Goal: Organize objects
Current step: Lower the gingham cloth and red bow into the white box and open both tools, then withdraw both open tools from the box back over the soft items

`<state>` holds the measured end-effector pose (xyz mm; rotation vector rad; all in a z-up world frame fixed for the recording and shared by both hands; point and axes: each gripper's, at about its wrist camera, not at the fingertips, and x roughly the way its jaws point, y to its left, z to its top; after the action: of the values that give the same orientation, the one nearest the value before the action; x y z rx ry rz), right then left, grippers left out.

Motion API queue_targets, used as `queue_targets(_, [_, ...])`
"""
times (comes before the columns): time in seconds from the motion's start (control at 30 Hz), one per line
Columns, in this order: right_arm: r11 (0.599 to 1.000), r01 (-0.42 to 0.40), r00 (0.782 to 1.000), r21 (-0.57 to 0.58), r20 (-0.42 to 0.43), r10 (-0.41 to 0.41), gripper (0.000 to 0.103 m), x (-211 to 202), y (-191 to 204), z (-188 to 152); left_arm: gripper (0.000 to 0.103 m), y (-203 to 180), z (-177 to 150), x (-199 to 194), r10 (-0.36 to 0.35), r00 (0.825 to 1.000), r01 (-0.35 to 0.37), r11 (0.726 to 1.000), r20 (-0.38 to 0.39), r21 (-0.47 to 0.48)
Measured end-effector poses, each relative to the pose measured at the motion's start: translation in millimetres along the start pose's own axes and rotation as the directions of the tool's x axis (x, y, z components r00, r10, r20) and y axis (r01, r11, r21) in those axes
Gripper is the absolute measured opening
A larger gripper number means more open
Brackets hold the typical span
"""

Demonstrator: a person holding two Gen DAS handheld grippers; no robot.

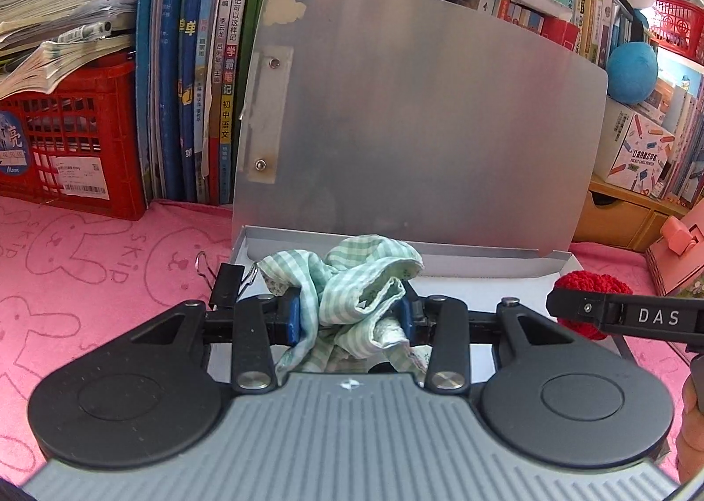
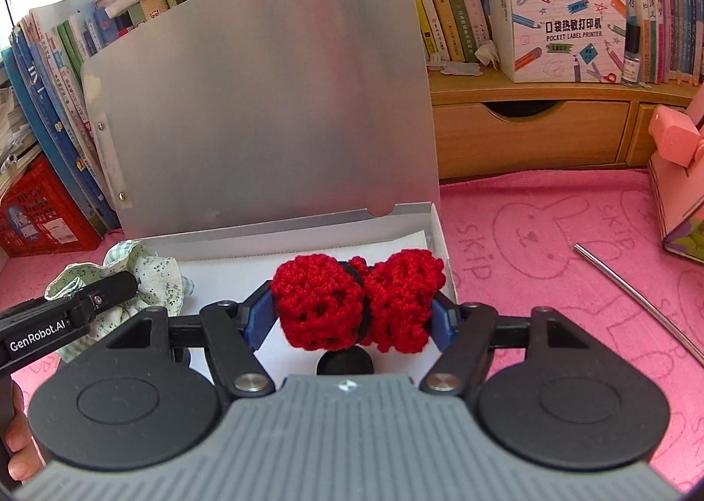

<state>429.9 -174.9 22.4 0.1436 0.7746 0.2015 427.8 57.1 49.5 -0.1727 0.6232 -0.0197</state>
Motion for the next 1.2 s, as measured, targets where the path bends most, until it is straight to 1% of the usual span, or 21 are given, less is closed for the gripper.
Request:
queue_targets(0.07, [1.0, 0.005, 1.0, 0.0, 0.002, -0.005, 0.07, 8.2, -0.4, 1.2, 0.045, 0.8, -1.0, 7.0, 0.009, 1.0, -0.009, 1.0, -0.016, 0.003])
queue_targets(0.2, [1.0, 0.016, 1.0, -0.01, -0.003, -0.016, 0.07, 21.2, -1.0, 0.3, 0.045, 3.4, -4.3, 16.2, 0.015, 1.0, -0.014, 1.0, -0.021, 0.026])
queue_targets(0.33, [0.999, 0.026, 1.0, -0.018, -0.013, -0.026, 0.072, 29.6, -0.8, -3.9, 0.046, 7.6, -6.8, 22.0, 0.018, 0.999, -0.017, 1.0, -0.028, 0.006])
queue_targets(0.43, [0.999, 0.03, 0.999, -0.029, -0.012, -0.03, 0.073, 30.7, 0.8, -5.1, 0.047, 7.6, -7.2, 24.2, 0.027, 0.999, -0.027, 1.0, -0.038, 0.009])
queue_targets(0.47, [0.999, 0.031, 0.999, -0.029, -0.011, -0.031, 0.075, 30.3, 1.1, -4.8, 0.049, 7.5, -7.0, 24.0, 0.028, 0.999, -0.028, 1.0, -0.039, 0.009])
queue_targets(0.53, [0.999, 0.03, 0.999, -0.022, -0.01, -0.03, 0.077, 28.1, 0.7, -4.3, 0.061, 8.0, -6.5, 22.3, 0.029, 0.999, -0.028, 1.0, -0.037, 0.006])
queue_targets(0.57, [0.999, 0.03, 1.0, -0.016, -0.01, -0.03, 0.08, 26.8, -0.1, -4.0, 0.064, 8.6, -6.3, 20.6, 0.027, 0.999, -0.026, 1.0, -0.035, 0.003])
queue_targets(0.7, [1.0, 0.01, 1.0, 0.011, -0.018, -0.01, 0.084, 18.2, -5.4, -4.3, 0.082, 9.6, -5.6, 10.4, 0.018, 1.0, -0.018, 1.0, -0.019, -0.002])
queue_targets(0.77, [1.0, 0.003, 1.0, 0.012, -0.022, -0.003, 0.084, 11.9, -6.0, -4.9, 0.086, 9.1, -5.1, 2.9, 0.008, 1.0, -0.008, 1.0, -0.012, -0.008])
queue_targets(0.8, [1.0, 0.004, 1.0, 0.011, -0.019, -0.004, 0.084, 8.7, -5.8, -5.2, 0.09, 9.0, -5.1, -0.3, 0.005, 1.0, -0.005, 1.0, -0.008, -0.009])
queue_targets(0.9, [1.0, 0.003, 1.0, 0.009, -0.01, -0.003, 0.085, -4.9, -5.0, -6.5, 0.091, 5.7, -5.1, -13.1, 0.001, 1.0, -0.001, 1.0, 0.002, 0.0])
queue_targets(1.0, [1.0, -0.002, 1.0, 0.015, -0.003, 0.002, 0.085, -18.3, -4.9, -7.5, 0.096, -0.3, -5.5, -29.6, -0.003, 1.0, 0.003, 1.0, 0.012, 0.009])
queue_targets(1.2, [1.0, -0.004, 1.0, -0.011, 0.021, 0.004, 0.085, -48.1, -2.6, -15.4, 0.099, -7.9, -8.2, -59.8, -0.028, 0.999, 0.027, 0.999, 0.031, 0.034])
